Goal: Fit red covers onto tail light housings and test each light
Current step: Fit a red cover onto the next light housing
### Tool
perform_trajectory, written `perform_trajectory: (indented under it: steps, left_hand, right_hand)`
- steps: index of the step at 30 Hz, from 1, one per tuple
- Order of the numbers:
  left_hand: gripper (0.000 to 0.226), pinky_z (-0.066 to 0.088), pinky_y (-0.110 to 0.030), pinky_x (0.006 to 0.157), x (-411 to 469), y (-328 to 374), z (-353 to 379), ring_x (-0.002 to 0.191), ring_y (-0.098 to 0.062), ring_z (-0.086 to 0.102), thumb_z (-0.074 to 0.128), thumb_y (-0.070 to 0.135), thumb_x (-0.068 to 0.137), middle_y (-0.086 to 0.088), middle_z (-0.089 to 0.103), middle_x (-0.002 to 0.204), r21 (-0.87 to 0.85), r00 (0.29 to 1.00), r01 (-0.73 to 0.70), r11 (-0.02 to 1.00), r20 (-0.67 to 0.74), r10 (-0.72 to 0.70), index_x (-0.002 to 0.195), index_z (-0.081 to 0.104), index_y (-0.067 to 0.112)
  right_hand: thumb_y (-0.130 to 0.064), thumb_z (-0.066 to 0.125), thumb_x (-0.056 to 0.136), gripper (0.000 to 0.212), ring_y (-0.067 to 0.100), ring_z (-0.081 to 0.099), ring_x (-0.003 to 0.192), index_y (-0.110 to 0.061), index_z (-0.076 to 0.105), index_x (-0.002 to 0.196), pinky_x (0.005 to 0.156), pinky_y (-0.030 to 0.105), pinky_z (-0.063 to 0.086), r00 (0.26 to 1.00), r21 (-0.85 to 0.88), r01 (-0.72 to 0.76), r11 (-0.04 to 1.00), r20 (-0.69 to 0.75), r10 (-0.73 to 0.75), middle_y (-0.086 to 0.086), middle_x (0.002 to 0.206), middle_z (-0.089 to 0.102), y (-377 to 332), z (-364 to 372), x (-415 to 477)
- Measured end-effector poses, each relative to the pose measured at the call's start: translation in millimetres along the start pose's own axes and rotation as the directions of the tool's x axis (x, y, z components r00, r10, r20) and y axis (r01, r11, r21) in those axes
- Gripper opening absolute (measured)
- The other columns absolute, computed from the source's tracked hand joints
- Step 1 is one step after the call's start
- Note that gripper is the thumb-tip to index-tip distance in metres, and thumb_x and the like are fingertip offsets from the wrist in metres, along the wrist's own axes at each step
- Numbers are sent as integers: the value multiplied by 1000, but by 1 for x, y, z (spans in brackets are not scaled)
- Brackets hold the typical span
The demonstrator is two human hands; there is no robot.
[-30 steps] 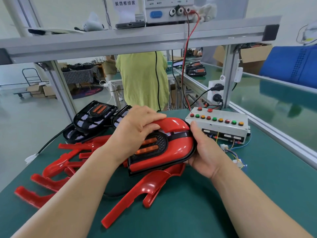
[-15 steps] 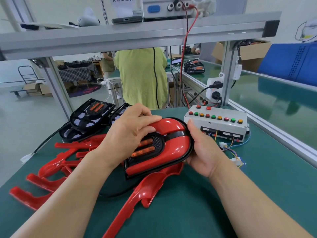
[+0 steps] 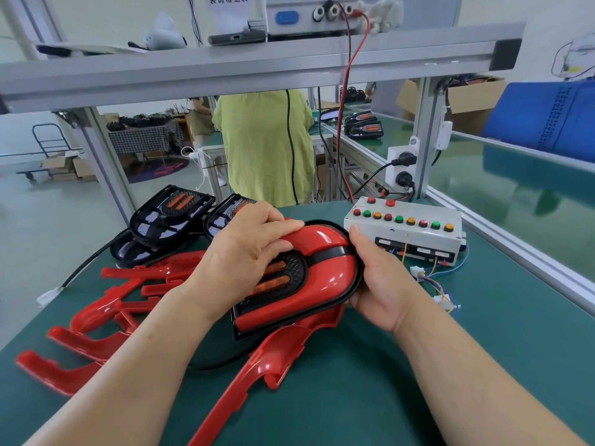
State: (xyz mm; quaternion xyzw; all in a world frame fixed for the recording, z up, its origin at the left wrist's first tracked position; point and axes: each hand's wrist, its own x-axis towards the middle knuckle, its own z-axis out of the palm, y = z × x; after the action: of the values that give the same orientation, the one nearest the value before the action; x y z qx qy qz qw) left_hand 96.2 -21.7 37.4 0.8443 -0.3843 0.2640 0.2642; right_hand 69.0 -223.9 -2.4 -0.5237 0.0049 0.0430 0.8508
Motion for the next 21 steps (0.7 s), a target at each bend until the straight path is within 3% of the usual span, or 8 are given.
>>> perform_trajectory:
  steps: [7, 16, 21]
  left_hand:
    - [36, 47, -36, 93, 1, 7, -3, 103, -19, 55, 68, 3, 90, -1, 57, 102, 8, 1000, 11, 1000, -19, -10, 125, 68, 12]
    - [34, 47, -34, 95, -2, 8, -5, 102, -16, 55, 69, 6, 89, 0, 57, 100, -30, 999, 35, 999, -4, -35, 122, 70, 13]
    - [34, 48, -35, 94, -3, 10, -3, 101, -14, 55, 69, 8, 89, 1, 57, 100, -34, 999, 45, 998, -12, -46, 123, 70, 14]
  right_hand:
    - [-51, 42, 101, 54, 23, 73, 76, -18, 82, 84, 68, 37, 61, 1000, -17, -15, 1000, -24, 14, 14, 97, 76, -1, 0, -1]
    - [-52, 43, 101, 51, 28, 71, 82, -11, 73, 106, 80, 43, 57, 999, -60, -27, 998, -47, 24, 20, 104, 74, -2, 3, -4]
    - [-51, 41, 102, 48, 22, 72, 71, -14, 72, 101, 67, 35, 59, 999, -76, -5, 997, -50, 1, 13, 89, 76, -3, 2, -4]
